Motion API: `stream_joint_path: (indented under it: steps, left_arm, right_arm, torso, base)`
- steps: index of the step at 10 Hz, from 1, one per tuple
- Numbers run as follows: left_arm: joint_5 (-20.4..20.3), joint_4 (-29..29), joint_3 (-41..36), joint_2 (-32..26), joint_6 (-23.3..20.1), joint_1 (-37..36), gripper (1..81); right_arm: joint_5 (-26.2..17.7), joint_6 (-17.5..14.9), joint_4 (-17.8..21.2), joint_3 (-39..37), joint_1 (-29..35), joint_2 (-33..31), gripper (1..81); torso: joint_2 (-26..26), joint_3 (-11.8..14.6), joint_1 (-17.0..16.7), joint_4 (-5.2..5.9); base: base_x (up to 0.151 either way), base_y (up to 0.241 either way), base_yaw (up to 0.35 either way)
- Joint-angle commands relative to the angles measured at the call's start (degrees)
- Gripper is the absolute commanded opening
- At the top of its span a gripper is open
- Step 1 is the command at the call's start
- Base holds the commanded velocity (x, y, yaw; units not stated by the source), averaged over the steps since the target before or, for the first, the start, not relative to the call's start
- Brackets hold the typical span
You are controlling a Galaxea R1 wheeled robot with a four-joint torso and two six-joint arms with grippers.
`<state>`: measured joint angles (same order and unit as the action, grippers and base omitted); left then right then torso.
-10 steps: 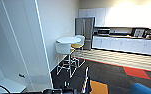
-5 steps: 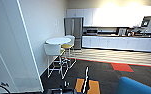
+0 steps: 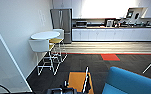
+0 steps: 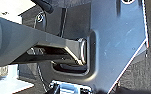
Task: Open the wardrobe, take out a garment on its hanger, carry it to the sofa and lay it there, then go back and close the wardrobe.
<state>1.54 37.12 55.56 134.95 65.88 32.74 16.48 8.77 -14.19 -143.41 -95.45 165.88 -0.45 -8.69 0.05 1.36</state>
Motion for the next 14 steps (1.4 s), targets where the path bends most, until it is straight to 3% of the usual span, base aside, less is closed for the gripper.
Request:
stream_joint_path:
  steps: [1,9,11,12,13,14]
  left_arm:
    - [-2.9,1.8,-3.1,0.1,-0.7,-7.6,1.0]
    - [-3.0,2.6,-4.2,-0.1,-0.7,-7.6,1.0]
    - [-4.3,2.6,-4.2,0.2,-0.7,-7.6,1.0]
    - [-4.3,3.0,-4.3,0.1,-0.7,-7.6,1.0]
    - [-4.3,3.0,-4.5,0.0,-0.7,-7.6,1.0]
    - [-4.3,3.0,-4.7,-0.1,-0.7,-7.6,1.0]
  right_arm:
    - [-2.7,-0.2,-0.7,0.2,0.8,-0.4,81.1]
    - [-2.7,-0.2,-0.8,0.2,0.9,-0.3,81.1]
    - [-2.7,-0.2,-1.0,0.1,0.9,-0.3,81.1]
    - [-2.7,-0.2,-0.9,0.0,0.9,-0.3,81.1]
    - [-2.7,-0.2,-0.8,-0.1,0.9,-0.3,81.1]
    - [-2.7,-0.2,-0.8,-0.1,0.8,-0.3,81.1]
  torso:
    - [0.0,0.0,0.0,0.0]
    - [0.0,-0.2,0.0,0.0]
    - [0.0,-5.7,0.0,0.0]
    - [0.0,-6.4,-0.1,0.0]
    - [0.0,-2.7,-0.1,0.0]
    - [0.0,-4.3,-0.1,0.0]
  base:
    - [0.0,0.0,-0.308]
    - [0.0,0.0,-0.308]
    - [0.0,0.0,-0.308]
    - [0.0,0.0,-0.308]
    - [0.0,0.0,-0.308]
    - [0.0,0.0,-0.308]
